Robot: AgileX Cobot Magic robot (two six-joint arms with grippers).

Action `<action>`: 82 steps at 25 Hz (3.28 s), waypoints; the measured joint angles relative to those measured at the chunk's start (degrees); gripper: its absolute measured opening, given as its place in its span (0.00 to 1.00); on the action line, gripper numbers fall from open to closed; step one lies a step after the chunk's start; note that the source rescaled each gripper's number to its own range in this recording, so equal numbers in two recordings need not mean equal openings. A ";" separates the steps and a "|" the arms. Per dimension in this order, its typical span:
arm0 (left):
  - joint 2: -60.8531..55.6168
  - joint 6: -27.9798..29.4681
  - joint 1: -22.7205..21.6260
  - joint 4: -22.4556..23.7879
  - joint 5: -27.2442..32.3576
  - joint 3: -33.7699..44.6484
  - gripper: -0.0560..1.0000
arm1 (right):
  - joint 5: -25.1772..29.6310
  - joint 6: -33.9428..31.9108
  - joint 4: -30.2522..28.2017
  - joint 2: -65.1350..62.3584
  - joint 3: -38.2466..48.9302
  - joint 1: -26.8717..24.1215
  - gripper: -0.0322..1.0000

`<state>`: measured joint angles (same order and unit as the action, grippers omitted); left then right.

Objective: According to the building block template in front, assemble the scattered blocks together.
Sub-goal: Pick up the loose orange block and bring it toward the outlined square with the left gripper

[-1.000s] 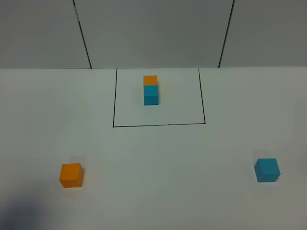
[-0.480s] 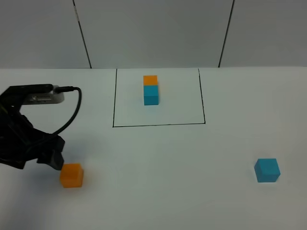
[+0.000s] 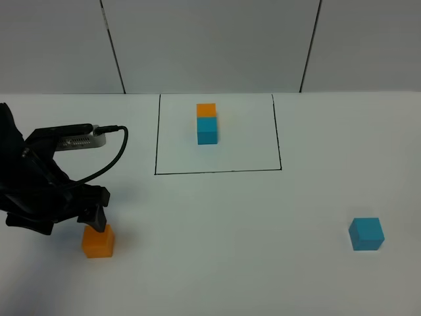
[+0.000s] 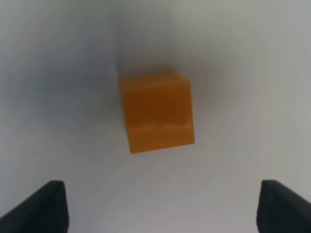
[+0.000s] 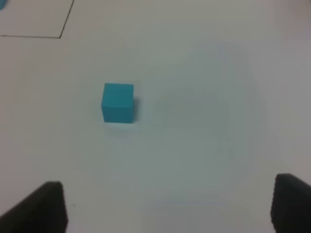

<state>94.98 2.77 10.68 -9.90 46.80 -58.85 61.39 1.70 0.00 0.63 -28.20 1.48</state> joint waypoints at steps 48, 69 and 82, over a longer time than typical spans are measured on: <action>18.56 -36.19 15.55 9.01 -0.48 -29.61 0.07 | 0.00 0.00 0.00 0.00 0.00 0.00 0.74; 44.05 -55.49 23.43 11.65 21.57 -58.75 0.07 | 0.00 0.00 0.00 0.00 0.00 0.00 0.74; 45.45 -55.75 23.43 11.83 21.57 -58.75 0.07 | 0.00 0.00 0.00 0.00 0.00 0.00 0.74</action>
<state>140.43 -52.97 34.11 1.93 68.37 -117.61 61.39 1.70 0.00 0.63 -28.20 1.48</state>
